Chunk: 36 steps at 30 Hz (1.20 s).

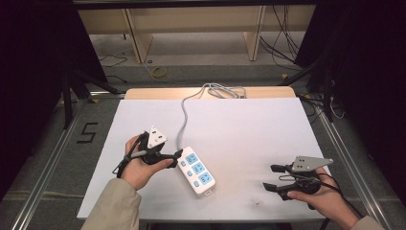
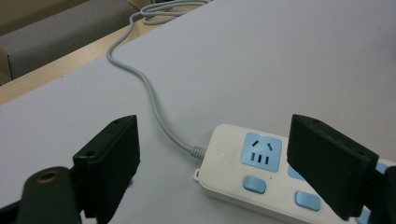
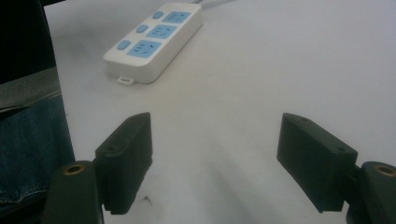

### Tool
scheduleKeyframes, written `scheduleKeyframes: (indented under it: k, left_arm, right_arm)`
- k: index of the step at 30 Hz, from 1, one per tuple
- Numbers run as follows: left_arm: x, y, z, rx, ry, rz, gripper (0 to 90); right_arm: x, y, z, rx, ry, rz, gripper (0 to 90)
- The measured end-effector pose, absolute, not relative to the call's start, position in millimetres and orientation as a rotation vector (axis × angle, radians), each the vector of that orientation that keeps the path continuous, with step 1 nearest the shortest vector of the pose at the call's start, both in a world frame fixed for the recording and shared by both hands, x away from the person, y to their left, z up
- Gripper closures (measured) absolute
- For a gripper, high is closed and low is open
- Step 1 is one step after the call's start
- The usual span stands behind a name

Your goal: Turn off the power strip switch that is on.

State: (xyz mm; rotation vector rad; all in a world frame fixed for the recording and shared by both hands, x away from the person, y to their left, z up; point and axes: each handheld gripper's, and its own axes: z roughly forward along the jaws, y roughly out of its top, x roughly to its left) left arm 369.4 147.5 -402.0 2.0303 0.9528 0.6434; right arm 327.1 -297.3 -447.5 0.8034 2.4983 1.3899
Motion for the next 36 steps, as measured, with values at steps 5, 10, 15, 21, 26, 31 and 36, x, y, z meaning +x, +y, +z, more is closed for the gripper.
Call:
scheduleKeyframes:
  k: [5,10,15,21,26,31,36]
  left_arm:
    - [363,152,-402,2.029,0.932,0.644,16.5]
    - [357,156,-402,2.024,0.913,0.641,16.4]
    - [350,163,-404,2.019,0.898,0.633,16.3]
    - [339,171,-410,2.037,0.872,0.626,16.1]
    - [330,180,-418,2.042,0.882,0.630,16.1]
    - [324,190,-427,2.048,0.904,0.622,16.1]
    - [320,197,-432,2.046,0.925,0.625,16.1]
  right_arm:
    - [327,-297,-447,0.804,2.498,1.388,27.0]
    - [327,-297,-447,0.807,2.495,1.390,27.0]
    - [327,-297,-447,0.810,2.493,1.392,27.0]
    - [327,-298,-447,0.810,2.491,1.395,27.0]
    - [327,-298,-447,0.813,2.490,1.395,27.1]
    - [327,-298,-447,0.815,2.489,1.393,27.1]
    - [327,-298,-447,0.815,2.489,1.394,27.1]
